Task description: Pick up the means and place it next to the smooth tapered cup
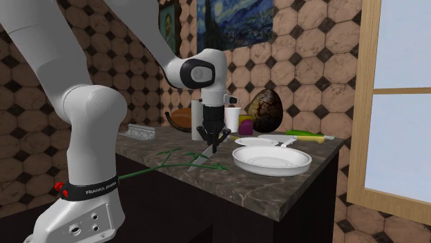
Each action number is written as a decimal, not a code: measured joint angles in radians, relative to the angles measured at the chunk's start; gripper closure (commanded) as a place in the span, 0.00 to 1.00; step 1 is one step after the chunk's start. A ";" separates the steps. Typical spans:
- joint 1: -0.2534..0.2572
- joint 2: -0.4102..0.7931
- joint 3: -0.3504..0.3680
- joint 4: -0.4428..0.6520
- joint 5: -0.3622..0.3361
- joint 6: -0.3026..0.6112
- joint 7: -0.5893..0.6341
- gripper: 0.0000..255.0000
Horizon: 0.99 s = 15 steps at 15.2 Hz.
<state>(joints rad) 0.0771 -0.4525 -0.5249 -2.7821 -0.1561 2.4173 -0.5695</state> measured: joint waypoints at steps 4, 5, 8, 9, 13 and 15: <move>-0.004 -0.023 0.012 0.011 -0.003 -0.034 0.010 1.00; -0.008 -0.038 0.017 0.016 -0.006 -0.053 0.014 1.00; -0.013 -0.065 0.030 0.039 -0.008 -0.102 0.021 1.00; -0.014 -0.072 0.033 0.046 -0.008 -0.116 0.024 1.00; -0.023 -0.119 0.053 0.073 -0.012 -0.189 0.034 1.00; -0.025 -0.137 0.062 0.092 -0.011 -0.226 0.040 1.00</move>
<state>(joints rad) 0.0519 -0.5900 -0.4627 -2.6902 -0.1668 2.1910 -0.5299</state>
